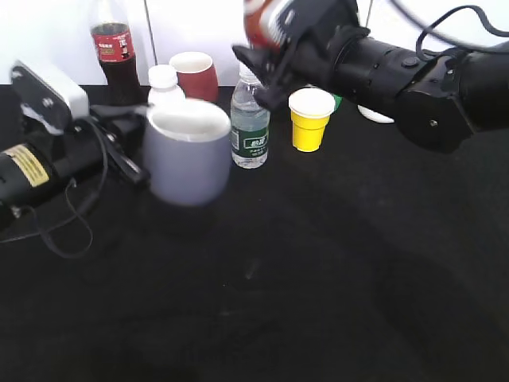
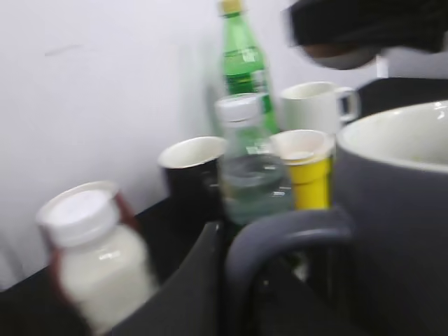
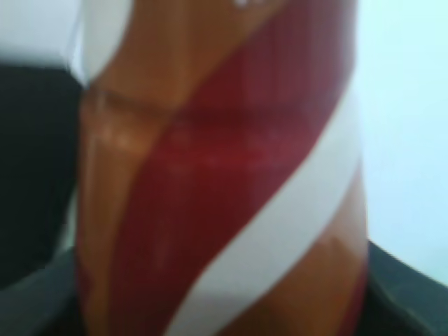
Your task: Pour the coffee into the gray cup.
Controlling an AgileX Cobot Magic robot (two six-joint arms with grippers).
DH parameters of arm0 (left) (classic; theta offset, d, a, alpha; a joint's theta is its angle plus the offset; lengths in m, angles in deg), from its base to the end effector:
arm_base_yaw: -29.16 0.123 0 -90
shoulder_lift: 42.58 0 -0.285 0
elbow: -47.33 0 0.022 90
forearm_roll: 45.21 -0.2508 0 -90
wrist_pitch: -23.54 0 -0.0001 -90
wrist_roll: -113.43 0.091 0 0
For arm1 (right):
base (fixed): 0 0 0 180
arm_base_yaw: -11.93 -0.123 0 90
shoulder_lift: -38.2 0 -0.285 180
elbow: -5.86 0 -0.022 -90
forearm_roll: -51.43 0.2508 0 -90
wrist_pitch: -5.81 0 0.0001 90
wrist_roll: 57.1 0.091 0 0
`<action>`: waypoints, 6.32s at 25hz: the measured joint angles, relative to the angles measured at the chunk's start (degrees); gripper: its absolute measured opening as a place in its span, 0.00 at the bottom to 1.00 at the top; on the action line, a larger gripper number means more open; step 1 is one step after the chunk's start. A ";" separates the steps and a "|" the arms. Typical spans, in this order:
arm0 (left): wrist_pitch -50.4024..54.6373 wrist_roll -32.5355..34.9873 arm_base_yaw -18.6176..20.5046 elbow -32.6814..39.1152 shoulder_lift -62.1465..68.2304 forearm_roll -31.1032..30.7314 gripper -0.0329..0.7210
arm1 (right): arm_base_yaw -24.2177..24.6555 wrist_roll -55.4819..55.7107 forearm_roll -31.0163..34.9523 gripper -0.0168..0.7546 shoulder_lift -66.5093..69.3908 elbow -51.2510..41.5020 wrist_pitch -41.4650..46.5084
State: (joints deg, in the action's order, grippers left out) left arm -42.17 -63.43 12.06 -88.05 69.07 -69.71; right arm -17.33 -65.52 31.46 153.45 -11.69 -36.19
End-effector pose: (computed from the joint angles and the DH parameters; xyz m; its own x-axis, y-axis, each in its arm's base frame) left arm 0.2865 -0.1241 0.1632 0.1076 0.1972 -0.9744 0.6255 0.7484 0.2206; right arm 0.3467 0.2181 0.2225 0.2338 -0.3146 -0.9200 -0.6344 0.6677 -0.3895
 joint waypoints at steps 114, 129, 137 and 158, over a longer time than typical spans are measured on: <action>130.90 -4.09 -5.98 -23.47 -19.97 29.14 0.60 | 23.77 0.26 35.53 0.74 -22.23 2.83 96.42; 135.33 -6.60 -5.98 -8.11 -79.52 24.12 0.60 | 23.77 9.48 22.61 0.74 -85.29 -19.31 110.58; 127.19 -6.71 -6.03 2.23 -87.62 18.54 0.60 | 23.77 9.52 20.61 0.74 -96.86 -29.15 106.83; 126.67 -6.71 5.88 2.69 -95.86 17.95 0.60 | 26.65 9.52 20.61 0.74 -99.72 -30.89 102.17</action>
State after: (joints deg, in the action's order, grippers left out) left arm 84.50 -70.14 17.94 -85.36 -26.79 -51.76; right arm 9.31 -56.00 52.07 53.73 -42.58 65.98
